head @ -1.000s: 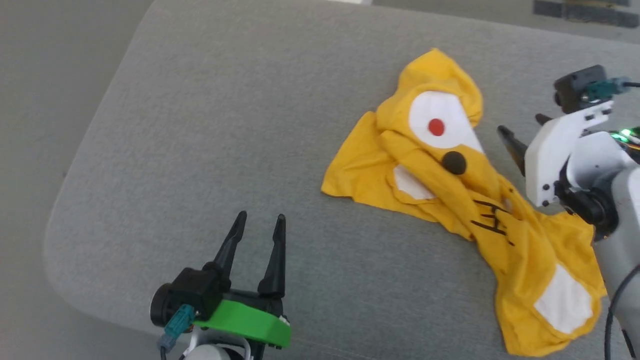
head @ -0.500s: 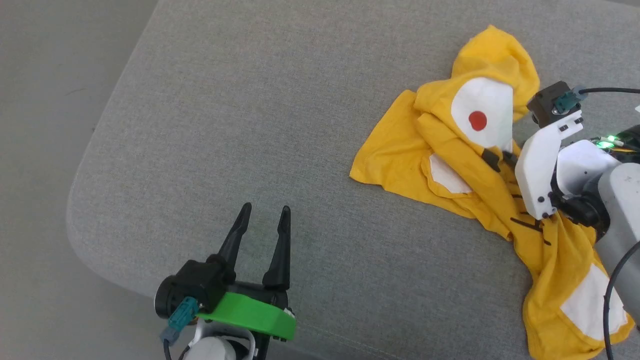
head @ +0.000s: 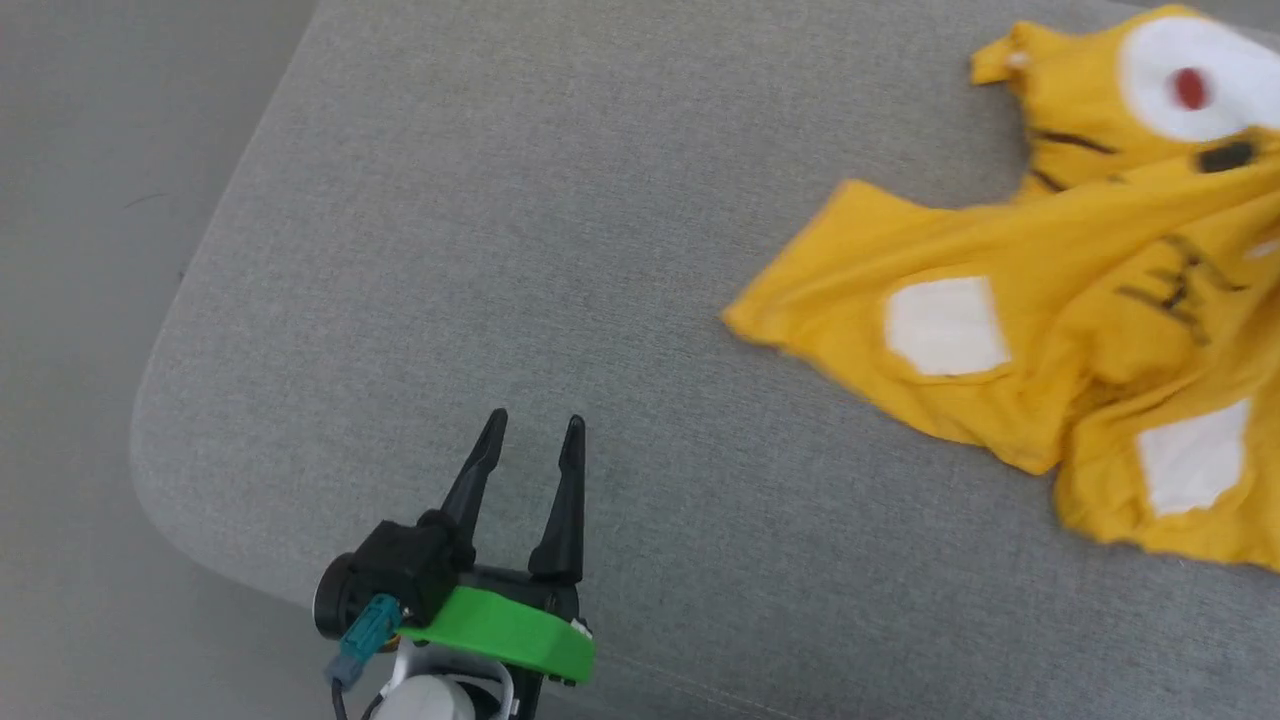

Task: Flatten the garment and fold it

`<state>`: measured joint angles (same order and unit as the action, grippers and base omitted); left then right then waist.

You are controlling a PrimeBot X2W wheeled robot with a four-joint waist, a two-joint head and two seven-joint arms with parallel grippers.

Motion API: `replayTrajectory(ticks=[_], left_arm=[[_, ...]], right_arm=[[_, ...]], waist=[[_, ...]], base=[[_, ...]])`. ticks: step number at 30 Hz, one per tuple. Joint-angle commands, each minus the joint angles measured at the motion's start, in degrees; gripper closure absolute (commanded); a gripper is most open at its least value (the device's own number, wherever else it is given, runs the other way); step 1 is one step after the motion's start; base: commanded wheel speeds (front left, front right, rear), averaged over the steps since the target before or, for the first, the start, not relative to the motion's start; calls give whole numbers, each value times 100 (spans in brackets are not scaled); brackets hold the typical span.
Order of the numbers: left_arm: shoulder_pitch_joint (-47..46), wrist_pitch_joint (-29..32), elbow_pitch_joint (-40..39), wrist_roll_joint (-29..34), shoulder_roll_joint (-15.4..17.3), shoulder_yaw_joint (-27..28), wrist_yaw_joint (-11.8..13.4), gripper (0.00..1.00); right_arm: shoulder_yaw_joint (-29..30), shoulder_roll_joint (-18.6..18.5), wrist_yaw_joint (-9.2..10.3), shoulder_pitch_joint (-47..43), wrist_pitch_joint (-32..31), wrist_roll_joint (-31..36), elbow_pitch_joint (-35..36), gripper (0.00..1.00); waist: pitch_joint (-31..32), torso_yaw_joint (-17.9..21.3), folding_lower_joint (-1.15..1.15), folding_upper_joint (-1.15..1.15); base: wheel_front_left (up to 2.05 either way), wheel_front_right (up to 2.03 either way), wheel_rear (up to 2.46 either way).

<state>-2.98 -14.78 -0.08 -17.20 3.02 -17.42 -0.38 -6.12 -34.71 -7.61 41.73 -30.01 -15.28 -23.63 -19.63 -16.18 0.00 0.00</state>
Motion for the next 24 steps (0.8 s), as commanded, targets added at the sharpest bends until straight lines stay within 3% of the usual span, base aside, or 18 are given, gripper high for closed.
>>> replayTrajectory(ticks=[1,2,3,4,5,9,15,19,24], left_arm=[[-34,-22,30,-60,-14,0,3,0],[-18,-22,41,-55,-14,0,-1,0],[-13,-22,45,-52,-14,2,-4,0],[-11,-22,51,-47,-14,7,-11,0],[-13,-22,56,-43,-14,13,-14,0],[-29,-22,80,-11,-14,37,-35,0],[33,-22,153,78,-14,108,-97,0],[160,-22,165,126,-14,196,-110,0],[356,-22,97,250,-14,361,-137,0]], right_arm=[[147,-74,12,-86,76,206,-17,100],[351,-133,12,-186,125,445,-85,90],[461,-140,12,-237,155,561,-136,68],[682,-106,12,-340,214,782,-265,15],[809,-45,12,-419,251,905,-357,0],[1144,392,12,-620,537,1197,-588,0],[1109,826,12,-522,1001,1117,-492,0],[1053,1121,12,-583,1266,785,-29,0],[1239,1612,12,-1220,1630,417,1086,0]], waist=[[-9,-69,0,0],[-18,-97,0,0],[-25,-109,0,0],[-41,-127,0,0],[-49,-130,0,0],[-35,-55,0,0],[273,257,0,0],[582,520,0,0],[859,836,0,0]], base=[[0,0,0],[0,0,0],[0,0,0],[0,0,0],[0,0,0],[0,0,0],[0,0,0],[0,0,0],[0,0,0]])
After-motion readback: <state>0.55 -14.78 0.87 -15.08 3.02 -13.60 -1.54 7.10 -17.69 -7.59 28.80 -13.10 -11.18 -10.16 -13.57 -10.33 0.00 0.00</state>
